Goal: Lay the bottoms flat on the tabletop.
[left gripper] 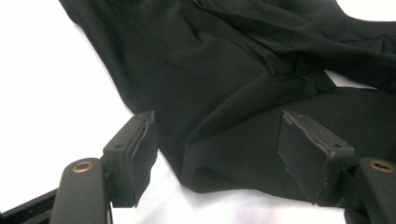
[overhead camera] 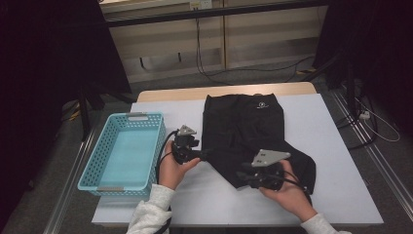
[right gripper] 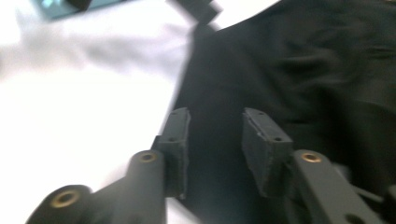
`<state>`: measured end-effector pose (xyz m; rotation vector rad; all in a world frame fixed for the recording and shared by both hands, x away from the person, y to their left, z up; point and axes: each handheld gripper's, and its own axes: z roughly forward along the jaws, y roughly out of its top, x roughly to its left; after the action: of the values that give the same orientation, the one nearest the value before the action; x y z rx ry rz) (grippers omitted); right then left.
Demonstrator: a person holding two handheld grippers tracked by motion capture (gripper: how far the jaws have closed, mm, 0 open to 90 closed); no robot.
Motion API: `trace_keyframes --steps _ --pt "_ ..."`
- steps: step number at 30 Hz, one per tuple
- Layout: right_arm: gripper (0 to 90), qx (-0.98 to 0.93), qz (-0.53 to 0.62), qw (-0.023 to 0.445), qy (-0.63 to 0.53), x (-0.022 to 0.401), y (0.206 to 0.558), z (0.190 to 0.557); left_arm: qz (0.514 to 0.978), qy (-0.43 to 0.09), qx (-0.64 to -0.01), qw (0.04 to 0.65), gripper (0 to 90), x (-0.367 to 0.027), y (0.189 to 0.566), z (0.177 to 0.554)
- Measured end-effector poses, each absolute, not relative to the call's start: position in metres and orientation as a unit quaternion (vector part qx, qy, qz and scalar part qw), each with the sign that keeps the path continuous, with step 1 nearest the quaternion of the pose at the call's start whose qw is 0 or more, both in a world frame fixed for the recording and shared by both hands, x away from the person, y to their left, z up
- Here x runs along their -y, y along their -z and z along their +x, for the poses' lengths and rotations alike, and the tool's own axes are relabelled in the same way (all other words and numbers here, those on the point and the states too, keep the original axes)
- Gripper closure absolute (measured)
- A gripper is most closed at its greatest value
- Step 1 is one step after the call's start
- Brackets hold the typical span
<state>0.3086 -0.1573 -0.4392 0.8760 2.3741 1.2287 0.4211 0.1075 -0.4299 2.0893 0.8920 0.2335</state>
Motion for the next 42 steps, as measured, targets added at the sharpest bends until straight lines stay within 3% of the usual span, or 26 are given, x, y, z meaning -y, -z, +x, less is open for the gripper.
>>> trace_keyframes --steps 7,14,22,33,42 --pt "66.8 -0.864 0.279 0.142 -0.393 0.125 0.461 0.313 0.831 -0.096 -0.356 0.416 28.2 -0.114 0.428 0.416" --pt "88.2 -0.86 0.294 0.135 -0.393 0.128 0.466 0.321 0.833 -0.095 -0.356 0.413 28.3 -0.115 0.431 0.413" --pt "88.3 -0.798 0.346 0.1 -0.483 0.154 0.444 0.33 0.829 -0.092 -0.359 0.419 29.4 -0.115 0.429 0.41" --pt "86.5 -0.777 0.442 0.125 -0.43 0.182 0.465 0.346 0.84 -0.076 -0.335 0.419 32.2 -0.1 0.428 0.401" --pt "74.4 -0.767 0.463 0.158 -0.416 0.181 0.47 0.35 0.855 -0.045 -0.301 0.419 48.0 -0.08 0.434 0.392"
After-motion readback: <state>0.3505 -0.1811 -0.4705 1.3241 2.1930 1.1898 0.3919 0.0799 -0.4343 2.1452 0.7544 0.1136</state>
